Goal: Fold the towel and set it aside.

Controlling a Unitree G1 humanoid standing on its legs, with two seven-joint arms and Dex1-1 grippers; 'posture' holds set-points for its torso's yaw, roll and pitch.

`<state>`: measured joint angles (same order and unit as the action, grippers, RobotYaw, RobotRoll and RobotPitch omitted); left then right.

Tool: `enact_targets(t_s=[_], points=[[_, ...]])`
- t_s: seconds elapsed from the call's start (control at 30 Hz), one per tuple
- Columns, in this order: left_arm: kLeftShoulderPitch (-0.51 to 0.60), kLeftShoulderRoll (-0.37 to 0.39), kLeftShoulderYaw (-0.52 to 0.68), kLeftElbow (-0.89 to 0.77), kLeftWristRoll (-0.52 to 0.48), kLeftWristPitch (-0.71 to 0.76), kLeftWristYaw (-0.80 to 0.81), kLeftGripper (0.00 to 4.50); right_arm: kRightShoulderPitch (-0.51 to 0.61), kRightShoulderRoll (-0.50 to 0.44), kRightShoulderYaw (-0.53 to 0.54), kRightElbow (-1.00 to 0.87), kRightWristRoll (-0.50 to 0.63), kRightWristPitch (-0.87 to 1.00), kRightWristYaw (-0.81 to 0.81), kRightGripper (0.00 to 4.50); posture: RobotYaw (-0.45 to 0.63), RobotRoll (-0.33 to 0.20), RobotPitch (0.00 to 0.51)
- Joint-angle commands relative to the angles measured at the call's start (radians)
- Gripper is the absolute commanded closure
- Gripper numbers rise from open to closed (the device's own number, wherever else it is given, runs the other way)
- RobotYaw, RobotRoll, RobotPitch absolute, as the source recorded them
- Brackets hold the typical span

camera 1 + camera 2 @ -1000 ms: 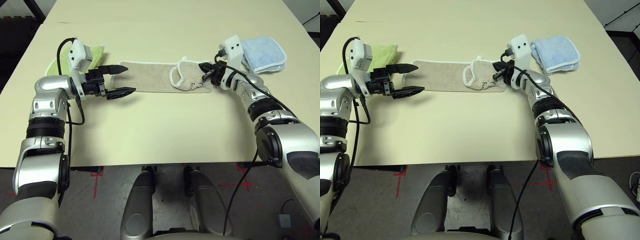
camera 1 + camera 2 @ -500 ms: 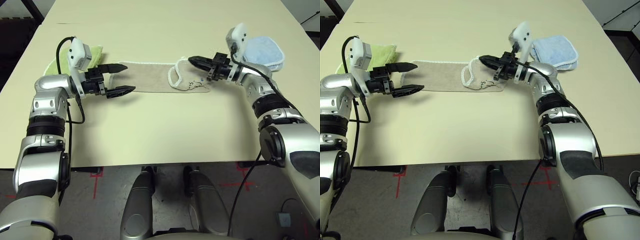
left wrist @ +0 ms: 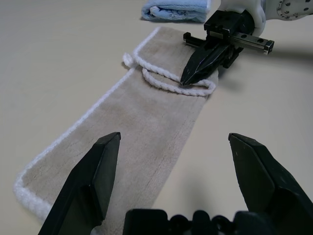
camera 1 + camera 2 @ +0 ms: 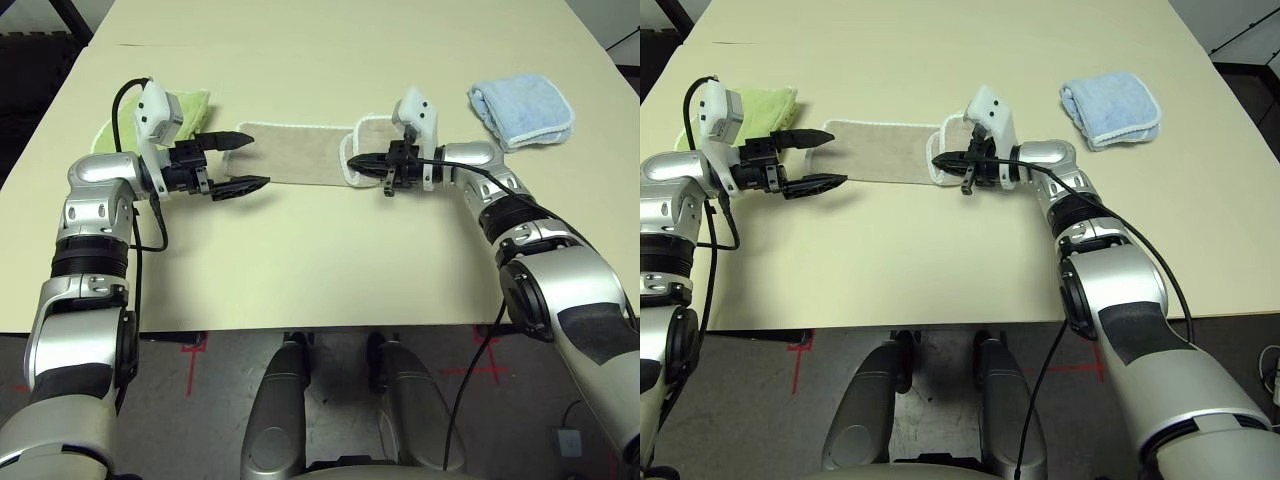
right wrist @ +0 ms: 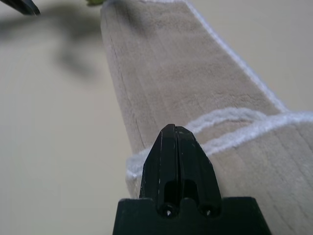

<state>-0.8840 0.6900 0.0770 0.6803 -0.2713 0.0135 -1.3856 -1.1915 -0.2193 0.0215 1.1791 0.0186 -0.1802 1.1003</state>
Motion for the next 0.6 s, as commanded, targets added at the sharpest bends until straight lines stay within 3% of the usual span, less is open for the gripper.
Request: enact_targets(t_s=[0.03, 0.17, 0.33, 0.6], points=[[0.017, 0.007, -0.002, -0.015, -0.001, 0.005, -0.002, 0.00, 0.001, 0.008, -0.057, -0.012, 0.063, 0.005, 0.011, 4.48, 0.09, 0.000, 0.249], [0.012, 0.003, -0.004, -0.009, 0.001, 0.001, -0.001, 0.00, 0.000, -0.027, -0.122, -0.041, 0.131, 0.000, 0.051, 4.48, 0.08, 0.000, 0.249], [0.003, 0.005, -0.002, 0.010, 0.003, -0.008, -0.003, 0.00, 0.039, -0.148, -0.176, -0.110, 0.194, -0.006, 0.153, 4.48, 0.06, 0.000, 0.248], [-0.006, 0.010, 0.008, 0.054, 0.002, -0.020, -0.001, 0.00, 0.202, -0.340, -0.124, -0.272, 0.191, 0.004, 0.357, 4.48, 0.03, 0.000, 0.249]])
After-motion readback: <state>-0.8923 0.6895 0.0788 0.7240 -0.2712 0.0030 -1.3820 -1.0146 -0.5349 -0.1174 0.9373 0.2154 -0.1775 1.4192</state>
